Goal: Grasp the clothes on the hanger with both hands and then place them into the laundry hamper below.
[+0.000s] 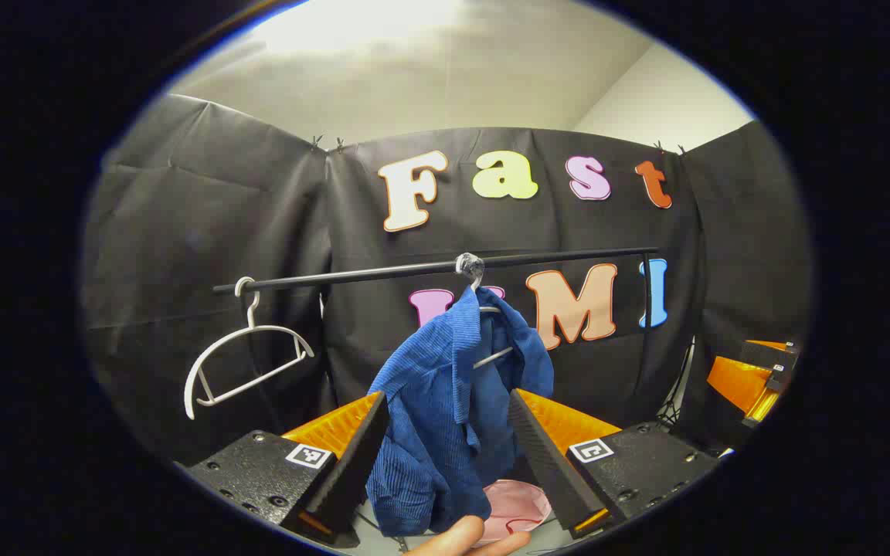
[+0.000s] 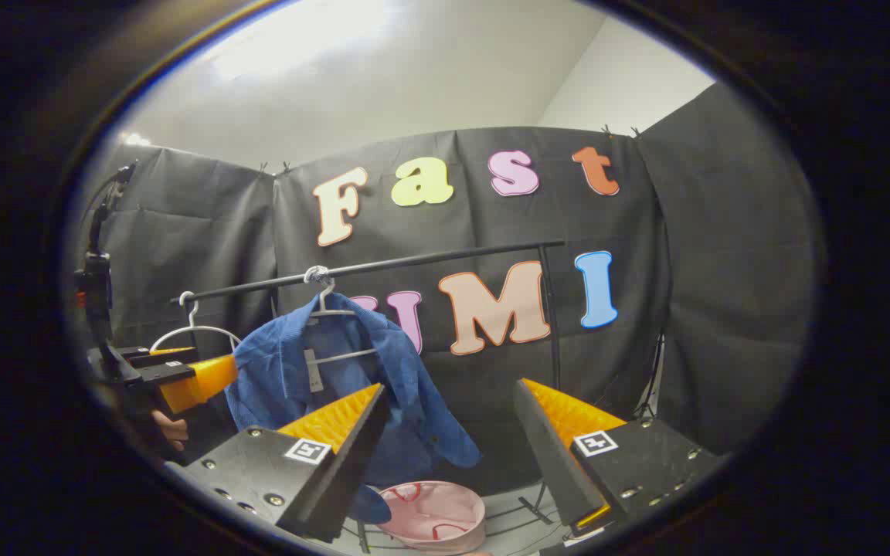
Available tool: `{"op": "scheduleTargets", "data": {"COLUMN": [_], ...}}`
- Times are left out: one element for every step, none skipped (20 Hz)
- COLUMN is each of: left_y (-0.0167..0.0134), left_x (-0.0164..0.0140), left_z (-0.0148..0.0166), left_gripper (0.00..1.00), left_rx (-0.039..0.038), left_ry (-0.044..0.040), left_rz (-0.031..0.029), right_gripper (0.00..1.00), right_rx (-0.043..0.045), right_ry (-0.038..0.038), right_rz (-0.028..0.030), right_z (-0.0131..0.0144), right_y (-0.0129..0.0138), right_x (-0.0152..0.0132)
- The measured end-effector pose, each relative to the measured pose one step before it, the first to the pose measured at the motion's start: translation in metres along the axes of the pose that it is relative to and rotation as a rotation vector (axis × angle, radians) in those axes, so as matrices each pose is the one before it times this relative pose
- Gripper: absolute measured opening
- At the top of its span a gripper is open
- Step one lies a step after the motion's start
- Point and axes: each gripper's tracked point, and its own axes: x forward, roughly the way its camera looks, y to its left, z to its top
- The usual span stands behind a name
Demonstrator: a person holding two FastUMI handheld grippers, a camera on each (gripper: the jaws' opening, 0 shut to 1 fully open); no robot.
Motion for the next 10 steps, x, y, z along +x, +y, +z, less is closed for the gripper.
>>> {"op": "scheduleTargets", "data": {"left_y": [0.00002,0.00113,0.00010,-0.00050,0.00116,0.00068,0.00034,-0.00019,-0.00009,0.00081], "left_x": [0.00009,0.00027,0.00041,0.00108,0.00057,0.00080,-0.00014,-0.00055,0.00051,0.00030], "left_z": [-0.00050,0.00005,-0.00097,-0.00113,-0.00032,0.00001,0.00015,-0.00082,-0.00219,-0.00107], "left_gripper": [0.96,0.96,0.96,1.00,1.00,0.96,1.00,1.00,1.00,1.00], "left_rx": [0.00229,0.00144,-0.00147,-0.00338,-0.00034,0.00294,0.00434,0.00228,-0.00217,-0.00490], "left_ry": [0.00096,0.00137,0.00136,0.00073,0.00073,-0.00103,-0.00346,-0.00082,0.00121,0.00498], "left_rz": [0.00145,0.00571,0.00337,0.00019,0.00231,0.00123,0.00380,0.00411,0.00214,-0.00049], "right_gripper": [0.98,0.98,0.98,0.98,0.98,0.98,0.98,0.98,0.98,0.98], "right_rx": [-0.00597,-0.00416,-0.00012,0.00271,0.00446,0.00555,0.00281,-0.00001,-0.00309,-0.00178], "right_ry": [0.00132,0.00079,-0.00021,-0.00414,-0.00279,-0.00257,-0.00161,-0.00033,0.00145,0.00487], "right_rz": [-0.00159,0.00005,0.00239,0.00306,0.00316,0.00218,0.00269,0.00105,0.00446,-0.00043], "right_z": [-0.00100,-0.00111,0.00037,0.00044,0.00089,-0.00010,0.00050,-0.00059,-0.00055,-0.00327], "right_y": [0.00037,0.00031,0.00114,0.00227,0.00179,0.00209,0.00241,0.00107,0.00189,0.00118], "right_x": [0.00088,0.00041,0.00107,0.00043,-0.00028,-0.00055,0.00074,-0.00023,0.00051,-0.00153]}}
